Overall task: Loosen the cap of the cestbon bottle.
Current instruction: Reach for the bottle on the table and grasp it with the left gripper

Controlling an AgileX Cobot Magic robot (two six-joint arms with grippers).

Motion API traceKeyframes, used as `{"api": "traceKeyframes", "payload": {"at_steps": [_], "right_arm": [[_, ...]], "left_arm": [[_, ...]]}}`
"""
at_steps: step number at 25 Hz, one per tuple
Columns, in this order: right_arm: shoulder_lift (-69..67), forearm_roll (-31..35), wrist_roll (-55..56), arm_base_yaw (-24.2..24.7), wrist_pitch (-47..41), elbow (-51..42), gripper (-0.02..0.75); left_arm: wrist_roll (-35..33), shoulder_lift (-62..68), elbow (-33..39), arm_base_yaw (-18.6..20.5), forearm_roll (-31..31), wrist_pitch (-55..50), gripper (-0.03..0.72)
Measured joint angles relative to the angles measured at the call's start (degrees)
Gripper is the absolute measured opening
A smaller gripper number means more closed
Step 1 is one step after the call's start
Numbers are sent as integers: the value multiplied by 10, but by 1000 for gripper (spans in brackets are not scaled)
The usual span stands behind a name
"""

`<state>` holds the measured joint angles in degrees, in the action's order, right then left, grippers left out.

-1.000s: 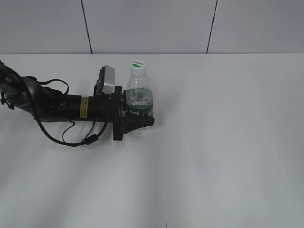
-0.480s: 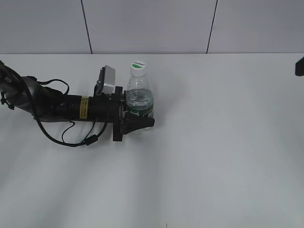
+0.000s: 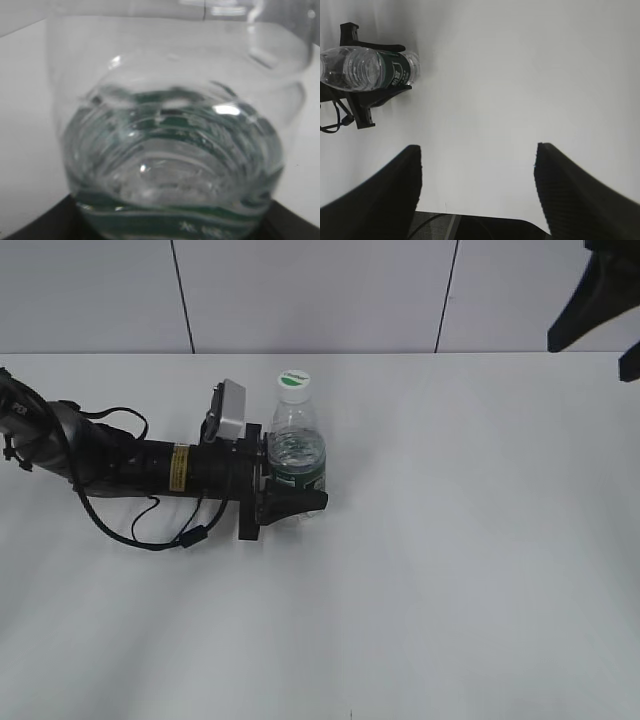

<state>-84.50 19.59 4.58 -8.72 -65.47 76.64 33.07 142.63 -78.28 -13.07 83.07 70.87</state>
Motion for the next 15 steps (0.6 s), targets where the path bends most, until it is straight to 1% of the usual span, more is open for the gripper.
{"api": "traceKeyframes", "payload": {"at_steps": [7, 15], "right_arm": [[-110, -21, 44, -51, -36, 137, 534], [-210, -28, 71, -122, -40, 247, 534]], "left_arm": [[0, 0, 0, -17, 2, 1, 412], [1, 0, 0, -20, -1, 1, 412]]}}
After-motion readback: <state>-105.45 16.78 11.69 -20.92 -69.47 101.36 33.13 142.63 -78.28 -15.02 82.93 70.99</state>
